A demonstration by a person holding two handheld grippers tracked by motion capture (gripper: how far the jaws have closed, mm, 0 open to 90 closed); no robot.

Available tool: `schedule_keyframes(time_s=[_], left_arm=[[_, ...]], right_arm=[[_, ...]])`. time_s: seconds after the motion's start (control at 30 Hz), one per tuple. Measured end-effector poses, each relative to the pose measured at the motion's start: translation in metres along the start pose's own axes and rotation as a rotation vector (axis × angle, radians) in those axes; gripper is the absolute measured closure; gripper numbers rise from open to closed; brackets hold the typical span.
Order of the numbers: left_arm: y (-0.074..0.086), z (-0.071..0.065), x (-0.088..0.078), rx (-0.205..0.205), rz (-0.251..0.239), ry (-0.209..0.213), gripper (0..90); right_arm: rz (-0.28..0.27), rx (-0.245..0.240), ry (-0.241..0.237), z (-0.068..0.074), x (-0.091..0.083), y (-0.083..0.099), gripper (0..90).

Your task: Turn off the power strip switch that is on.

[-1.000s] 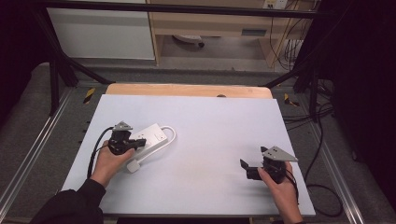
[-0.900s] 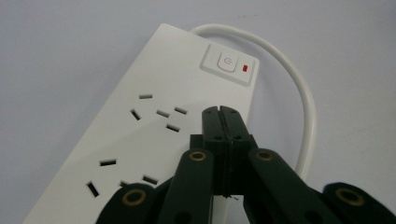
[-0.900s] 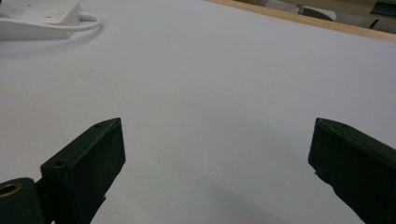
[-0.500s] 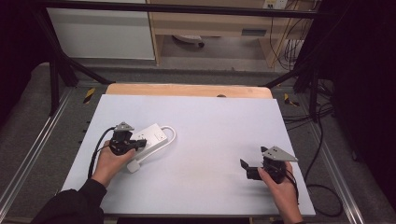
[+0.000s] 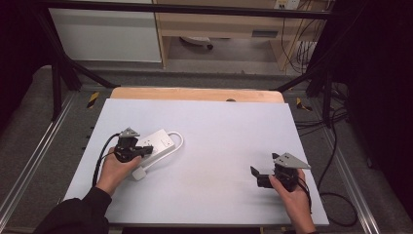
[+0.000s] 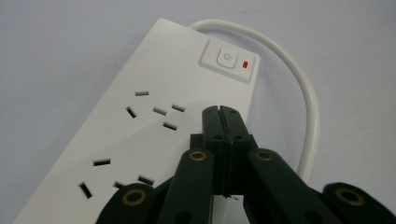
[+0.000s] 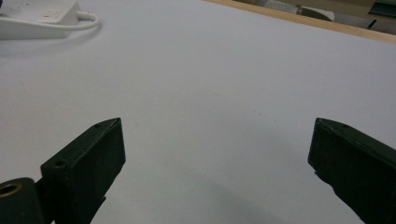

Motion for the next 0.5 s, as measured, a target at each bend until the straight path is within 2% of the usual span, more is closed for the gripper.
schedule_keyframes(time_s=[0.17,0.5], left_arm=[[-0.0003,0.0005,0.0002,-0.008,0.004,0.006,90.0],[-0.0013,0.0003,-0.0001,0.002,0.014,0.0,90.0]], right_arm=[[0.001,0.0,-0.001,0.0003,-0.0001,0.0001,4.4],[0.003,-0.003,-0.002,0.0003,0.0001,0.0001,4.4]])
Point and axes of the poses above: each handheld gripper's, and its own axes: x roughly forward along the jaws, y roughly out of its underside, z roughly to its left, the point moved 2 cm from there along x, roughly forward along the jaws, and after that the axes turned 12 degrees about -y, right-handed, at the moved point
